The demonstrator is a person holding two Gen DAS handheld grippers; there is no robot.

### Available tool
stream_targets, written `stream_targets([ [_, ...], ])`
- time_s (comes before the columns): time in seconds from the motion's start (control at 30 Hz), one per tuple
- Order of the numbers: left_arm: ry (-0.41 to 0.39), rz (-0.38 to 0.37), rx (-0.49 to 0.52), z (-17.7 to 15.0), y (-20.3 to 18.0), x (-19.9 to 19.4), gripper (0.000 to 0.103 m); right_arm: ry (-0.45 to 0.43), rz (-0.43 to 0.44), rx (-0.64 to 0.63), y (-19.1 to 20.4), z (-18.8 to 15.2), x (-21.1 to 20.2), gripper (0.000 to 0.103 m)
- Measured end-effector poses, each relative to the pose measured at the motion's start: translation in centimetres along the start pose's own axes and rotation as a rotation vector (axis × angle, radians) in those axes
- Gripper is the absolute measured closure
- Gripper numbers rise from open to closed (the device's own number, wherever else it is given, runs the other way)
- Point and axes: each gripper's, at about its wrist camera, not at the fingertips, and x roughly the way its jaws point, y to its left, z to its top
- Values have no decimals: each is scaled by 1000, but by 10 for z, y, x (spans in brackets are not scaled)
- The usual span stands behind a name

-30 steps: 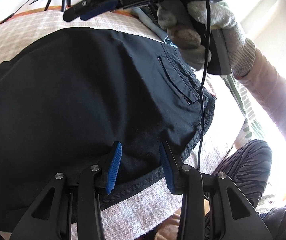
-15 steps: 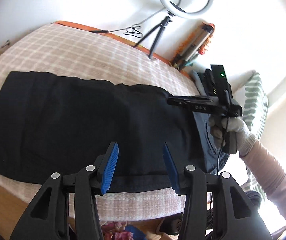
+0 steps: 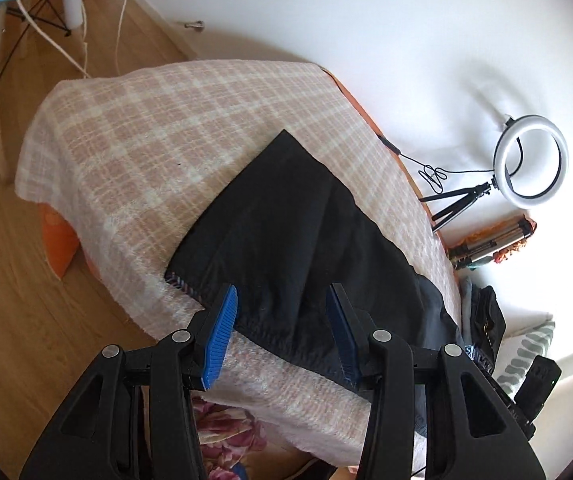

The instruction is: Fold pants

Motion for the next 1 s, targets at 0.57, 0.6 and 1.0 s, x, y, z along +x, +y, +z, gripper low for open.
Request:
stream_targets([
  [0.57,17,5,-89,-9,25,12,58,16,0,1,-6,-14,16,23],
  [0.6,18,4,-96,-9,25,12,58,12,2,5,-7,-15,15,23],
  [1.0,-59,-5,-101,-3,21,19,58,-2,4,-4,-3,-15,11,23],
])
